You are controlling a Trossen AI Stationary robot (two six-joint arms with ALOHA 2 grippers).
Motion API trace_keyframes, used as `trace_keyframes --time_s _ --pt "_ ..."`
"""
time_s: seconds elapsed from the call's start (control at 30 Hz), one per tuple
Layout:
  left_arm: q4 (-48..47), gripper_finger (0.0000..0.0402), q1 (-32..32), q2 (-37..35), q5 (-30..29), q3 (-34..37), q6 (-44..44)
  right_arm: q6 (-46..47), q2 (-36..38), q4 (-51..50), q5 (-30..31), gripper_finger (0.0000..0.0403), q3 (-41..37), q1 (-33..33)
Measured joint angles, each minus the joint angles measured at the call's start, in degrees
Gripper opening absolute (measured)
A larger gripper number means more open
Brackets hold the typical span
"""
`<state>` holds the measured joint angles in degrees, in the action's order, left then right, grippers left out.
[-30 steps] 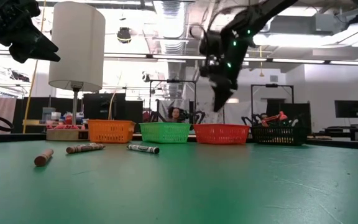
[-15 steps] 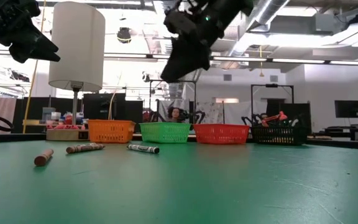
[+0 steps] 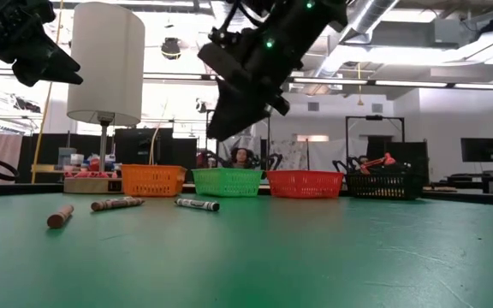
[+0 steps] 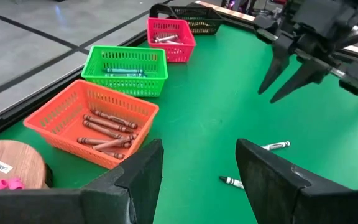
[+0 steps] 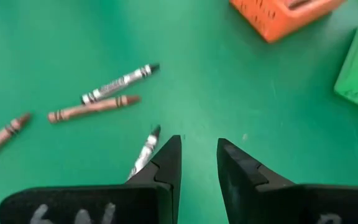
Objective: Sort crayons
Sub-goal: Put the black crayon into the red bin
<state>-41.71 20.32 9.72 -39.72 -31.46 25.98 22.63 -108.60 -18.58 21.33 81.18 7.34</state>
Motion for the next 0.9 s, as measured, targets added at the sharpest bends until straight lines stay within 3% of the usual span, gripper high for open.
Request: trace_keyframes --time_s 0.3,0.7,0.9 --pt "0.0 0.0192 0.0 0.0 0.0 0.0 0.0 0.2 -3.3 3.6 0.1 0.0101 0.0 -0.1" --pt "0.0 0.0192 0.0 0.0 0.0 0.0 0.0 2.9 -5.2 6.8 0.3 0.0149 0.0 1.6" --pt "0.0 0.0192 0.0 0.0 0.0 0.0 0.0 2.6 -6.2 7.2 1.1 0.0146 0.0 3.0"
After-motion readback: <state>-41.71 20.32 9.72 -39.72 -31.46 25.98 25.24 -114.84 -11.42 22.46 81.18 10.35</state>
